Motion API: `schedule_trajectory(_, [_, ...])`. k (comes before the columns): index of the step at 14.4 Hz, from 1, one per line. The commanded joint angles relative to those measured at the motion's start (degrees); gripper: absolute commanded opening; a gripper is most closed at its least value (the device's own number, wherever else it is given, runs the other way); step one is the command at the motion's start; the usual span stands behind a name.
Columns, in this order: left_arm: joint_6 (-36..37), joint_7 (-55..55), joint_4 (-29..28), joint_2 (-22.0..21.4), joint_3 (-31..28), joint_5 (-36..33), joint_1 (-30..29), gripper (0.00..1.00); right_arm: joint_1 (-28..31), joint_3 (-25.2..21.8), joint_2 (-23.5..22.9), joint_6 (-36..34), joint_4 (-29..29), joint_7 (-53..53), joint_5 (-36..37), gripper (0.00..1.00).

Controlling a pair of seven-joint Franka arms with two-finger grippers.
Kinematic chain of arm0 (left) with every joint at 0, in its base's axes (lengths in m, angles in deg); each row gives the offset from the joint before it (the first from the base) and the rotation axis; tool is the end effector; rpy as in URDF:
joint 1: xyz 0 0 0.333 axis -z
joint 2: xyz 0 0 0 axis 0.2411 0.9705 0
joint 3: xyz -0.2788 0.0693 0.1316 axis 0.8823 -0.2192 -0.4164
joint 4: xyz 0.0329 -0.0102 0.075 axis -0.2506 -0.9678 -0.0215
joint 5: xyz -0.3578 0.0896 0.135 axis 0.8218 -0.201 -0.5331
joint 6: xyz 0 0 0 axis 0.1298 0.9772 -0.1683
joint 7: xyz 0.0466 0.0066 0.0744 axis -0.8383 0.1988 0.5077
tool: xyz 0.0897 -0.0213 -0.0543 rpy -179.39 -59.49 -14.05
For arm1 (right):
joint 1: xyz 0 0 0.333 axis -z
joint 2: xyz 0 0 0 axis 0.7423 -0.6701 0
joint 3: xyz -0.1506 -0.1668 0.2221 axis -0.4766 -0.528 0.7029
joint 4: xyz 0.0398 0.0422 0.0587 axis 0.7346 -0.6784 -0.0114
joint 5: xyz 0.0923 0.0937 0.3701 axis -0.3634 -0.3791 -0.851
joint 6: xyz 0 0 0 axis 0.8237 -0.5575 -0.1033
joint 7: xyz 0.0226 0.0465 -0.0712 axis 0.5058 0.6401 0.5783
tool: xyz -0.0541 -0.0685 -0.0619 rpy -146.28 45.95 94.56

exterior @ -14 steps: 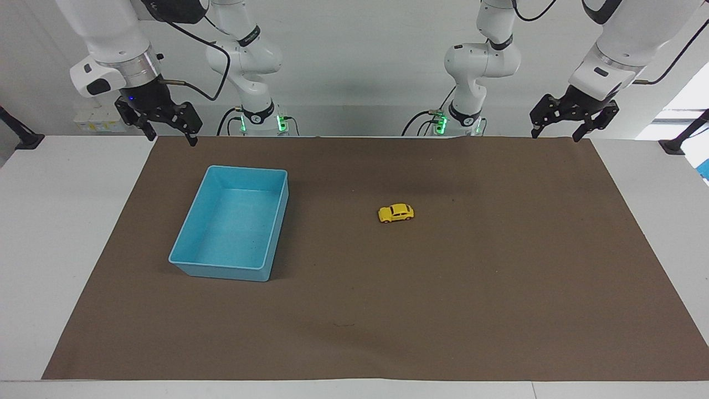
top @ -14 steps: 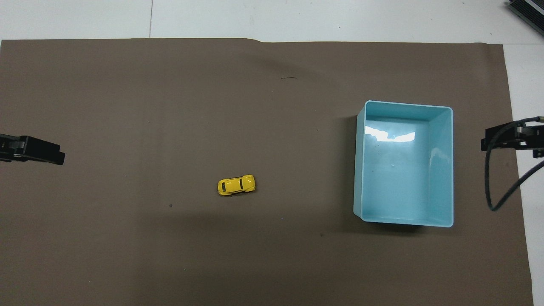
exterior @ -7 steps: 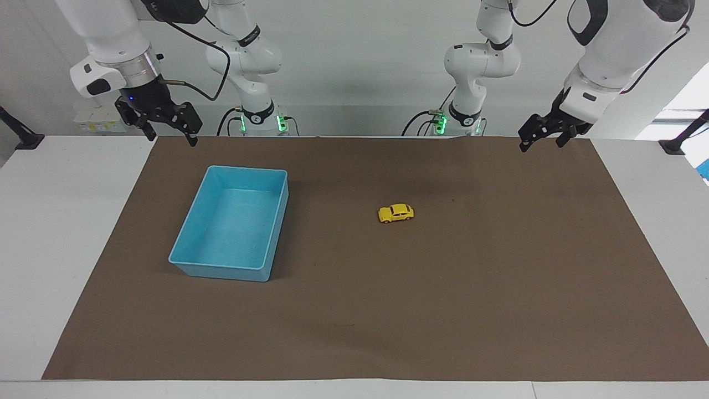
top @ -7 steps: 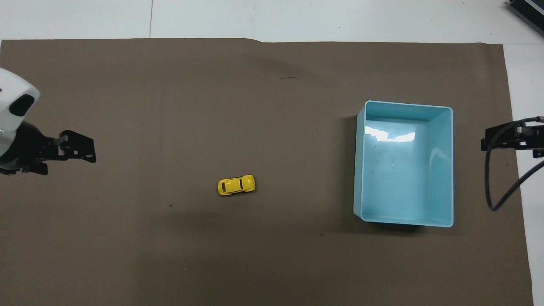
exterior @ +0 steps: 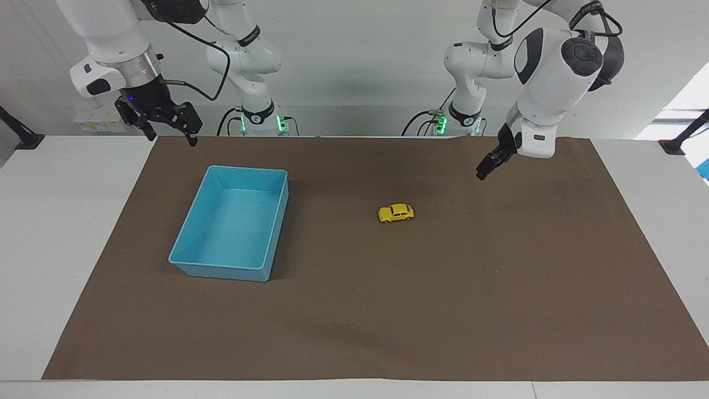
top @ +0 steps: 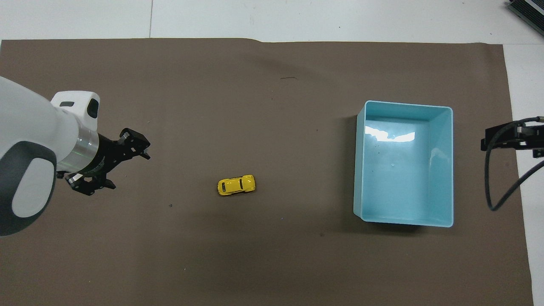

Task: Wind up and store yellow beetle car
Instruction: 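Move the left gripper toward the yellow toy car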

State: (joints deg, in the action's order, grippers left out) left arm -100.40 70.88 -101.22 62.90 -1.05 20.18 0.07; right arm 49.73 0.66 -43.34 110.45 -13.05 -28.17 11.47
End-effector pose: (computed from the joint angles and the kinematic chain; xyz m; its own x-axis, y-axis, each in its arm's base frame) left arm 0.5211 -0.1444 0.5109 0.6785 0.7207 -0.1421 0.7279 -0.6857 -0.0025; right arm 0.5384 -0.0221 0.6388 0.9867 -0.1623 -0.0123 -0.1620 -0.9865 0.0254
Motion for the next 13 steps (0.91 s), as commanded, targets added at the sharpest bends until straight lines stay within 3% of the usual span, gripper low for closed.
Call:
schedule_trajectory(1, [-9.70, 24.49, -4.44, 0.29, -1.01, 2.40, 3.98, 1.00, 0.31, 0.18, -0.51, -0.60, 1.02, 0.89, -0.41, 1.00])
schedule_trajectory(3, [-14.64, 40.52, -6.47, 0.55, -1.01, 2.50, 6.35, 1.00, 0.31, 0.18, -0.51, -0.60, 0.93, 0.89, -0.41, 1.00])
schedule_trajectory(8, [-25.98, 59.80, -11.22, 7.48, -1.10, 2.50, 15.75, 1.00, 0.31, 0.18, -0.51, -0.60, 1.02, 0.89, -0.41, 1.00])
schedule_trajectory(13, [-37.13, 62.99, -18.77, 8.46, -1.18, 2.50, 21.39, 1.00, 0.31, 0.18, -0.51, -0.60, 1.02, 0.89, -0.41, 1.00])
